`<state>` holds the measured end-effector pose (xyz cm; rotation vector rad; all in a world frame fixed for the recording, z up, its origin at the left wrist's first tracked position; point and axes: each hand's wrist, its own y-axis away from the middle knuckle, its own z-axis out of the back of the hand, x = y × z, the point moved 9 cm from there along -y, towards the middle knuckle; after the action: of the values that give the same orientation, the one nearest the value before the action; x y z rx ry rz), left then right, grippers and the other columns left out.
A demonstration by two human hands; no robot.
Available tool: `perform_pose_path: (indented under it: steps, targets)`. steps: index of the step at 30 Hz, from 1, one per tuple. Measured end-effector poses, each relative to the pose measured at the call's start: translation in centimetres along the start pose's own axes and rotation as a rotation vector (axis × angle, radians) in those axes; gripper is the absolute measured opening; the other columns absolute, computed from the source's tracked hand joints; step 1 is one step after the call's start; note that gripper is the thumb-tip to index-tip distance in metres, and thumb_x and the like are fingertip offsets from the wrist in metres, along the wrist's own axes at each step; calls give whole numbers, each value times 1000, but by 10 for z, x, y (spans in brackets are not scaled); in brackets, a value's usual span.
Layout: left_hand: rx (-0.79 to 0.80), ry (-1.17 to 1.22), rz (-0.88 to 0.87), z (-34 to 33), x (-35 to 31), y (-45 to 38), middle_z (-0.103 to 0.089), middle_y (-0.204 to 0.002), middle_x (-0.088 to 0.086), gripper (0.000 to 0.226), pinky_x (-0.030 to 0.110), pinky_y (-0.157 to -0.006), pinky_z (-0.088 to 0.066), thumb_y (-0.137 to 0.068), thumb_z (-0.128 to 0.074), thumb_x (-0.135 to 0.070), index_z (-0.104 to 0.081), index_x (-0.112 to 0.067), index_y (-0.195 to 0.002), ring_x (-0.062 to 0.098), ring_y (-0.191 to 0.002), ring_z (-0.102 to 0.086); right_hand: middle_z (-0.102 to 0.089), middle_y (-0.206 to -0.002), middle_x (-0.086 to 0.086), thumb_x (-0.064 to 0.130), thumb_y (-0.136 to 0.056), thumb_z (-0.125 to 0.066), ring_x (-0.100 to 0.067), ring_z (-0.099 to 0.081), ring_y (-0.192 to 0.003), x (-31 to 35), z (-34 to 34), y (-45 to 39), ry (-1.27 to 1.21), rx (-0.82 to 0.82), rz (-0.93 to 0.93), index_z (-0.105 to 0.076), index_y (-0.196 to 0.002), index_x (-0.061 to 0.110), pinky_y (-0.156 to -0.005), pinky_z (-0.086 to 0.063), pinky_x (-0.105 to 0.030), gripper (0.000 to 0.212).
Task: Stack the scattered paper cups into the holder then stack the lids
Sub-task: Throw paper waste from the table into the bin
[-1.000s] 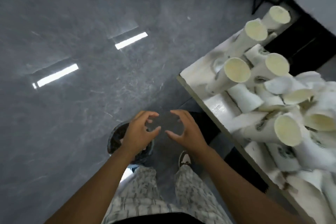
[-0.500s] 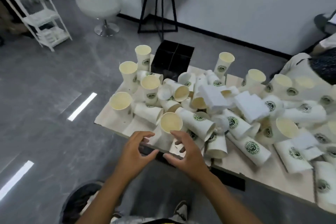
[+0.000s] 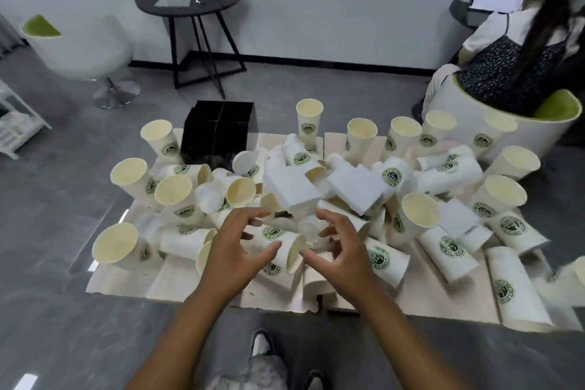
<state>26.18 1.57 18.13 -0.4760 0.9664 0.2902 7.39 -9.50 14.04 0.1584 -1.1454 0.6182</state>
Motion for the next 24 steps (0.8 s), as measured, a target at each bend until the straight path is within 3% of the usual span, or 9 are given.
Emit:
perform_pose_path:
  steps: [5,10,14,19,24]
  targets:
    - [70,-70,-41,-10,14,-60,-56,-131,-17,65,30,-97,-50,-75,-92,-26,-58,-34,-130,9,-121,-56,-56,-128,21,24,-78,-87,-12,-60,-105,-8,15,-43,-9,-81,-19,-52,-134,44,-76,-55,-31,69]
    - [212,-211,-42,-38,44,-120,-46,-146,-8,89,46,-112,-42,-63,-90,-53,-48,-40,-141,15,-139,-40,-54,-130,22,24,-76,-89,-7,-55,-105,-24,49,-65,104,-190,-62,-53,-131,47,-78,-44,-15,69]
    - [355,-366,10,-67,57,-150,-34,-160,4,105,51,-119,-29,-51,-74,-76,-39,-50,-146,26,-150,-30,-53,-130,19,47,-71,-79,-15,-48,-116,-45,75,-78,249,-272,-121,-54,-133,41,-96,-44,-34,67]
    - [510,-534,55,-92,70,-154,-23,-167,12,122,49,-122,-17,-43,-65,-91,-24,-54,-152,23,-158,-11,-48,-136,15,56,-69,-72,-16,-40,-125,-63,83,-90,408,-263,-155,-53,-139,32,-104,-29,-25,76]
    - [553,-646,114,-99,81,-151,-24,-165,10,124,48,-121,-17,-47,-71,-87,-18,-54,-154,25,-156,-14,-46,-145,4,63,-68,-73,-27,-43,-133,-96,75,-110,535,-133,-216,-48,-147,32,-110,-37,-41,89]
